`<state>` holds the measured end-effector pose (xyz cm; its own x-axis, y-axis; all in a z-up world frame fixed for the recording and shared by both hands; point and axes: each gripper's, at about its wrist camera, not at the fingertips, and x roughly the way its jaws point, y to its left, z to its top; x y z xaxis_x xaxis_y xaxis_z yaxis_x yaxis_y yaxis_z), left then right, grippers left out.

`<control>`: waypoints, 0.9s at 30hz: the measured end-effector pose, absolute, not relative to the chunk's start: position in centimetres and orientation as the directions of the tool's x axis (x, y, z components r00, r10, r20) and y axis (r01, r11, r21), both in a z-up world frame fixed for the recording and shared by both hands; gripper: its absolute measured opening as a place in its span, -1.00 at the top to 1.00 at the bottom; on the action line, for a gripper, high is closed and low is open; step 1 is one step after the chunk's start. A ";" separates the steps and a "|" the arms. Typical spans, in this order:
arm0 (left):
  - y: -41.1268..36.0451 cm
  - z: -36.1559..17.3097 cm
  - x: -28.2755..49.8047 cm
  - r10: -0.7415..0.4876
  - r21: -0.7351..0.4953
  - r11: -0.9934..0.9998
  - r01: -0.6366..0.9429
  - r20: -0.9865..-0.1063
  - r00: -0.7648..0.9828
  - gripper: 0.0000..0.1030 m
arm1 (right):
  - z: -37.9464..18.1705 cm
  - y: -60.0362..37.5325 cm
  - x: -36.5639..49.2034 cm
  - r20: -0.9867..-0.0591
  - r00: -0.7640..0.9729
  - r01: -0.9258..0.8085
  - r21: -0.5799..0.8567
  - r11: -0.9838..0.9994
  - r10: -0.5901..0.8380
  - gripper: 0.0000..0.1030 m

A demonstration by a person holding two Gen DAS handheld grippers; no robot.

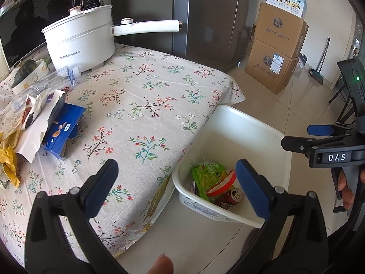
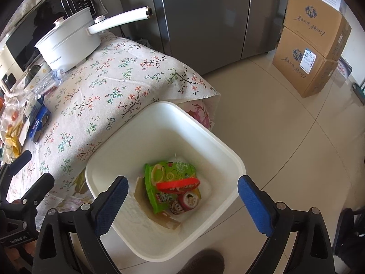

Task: Collect trash
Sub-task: 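Move both open tools from the bin back over the table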

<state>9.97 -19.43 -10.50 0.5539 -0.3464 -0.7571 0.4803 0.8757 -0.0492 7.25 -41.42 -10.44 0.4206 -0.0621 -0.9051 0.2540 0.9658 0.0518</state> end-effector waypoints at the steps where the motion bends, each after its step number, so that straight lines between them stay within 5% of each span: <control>1: -19.4 -10.5 10.0 -0.345 -0.048 0.877 0.479 -0.757 0.555 -0.98 | -10.4 -41.4 7.3 -0.905 0.421 0.254 0.050 0.966 -0.063 -0.91; 27: -9.8 -7.5 12.8 -0.177 0.014 0.962 0.273 -0.728 0.663 -0.98 | -7.1 -34.1 12.7 -0.865 0.500 0.109 0.020 0.994 -0.038 -0.97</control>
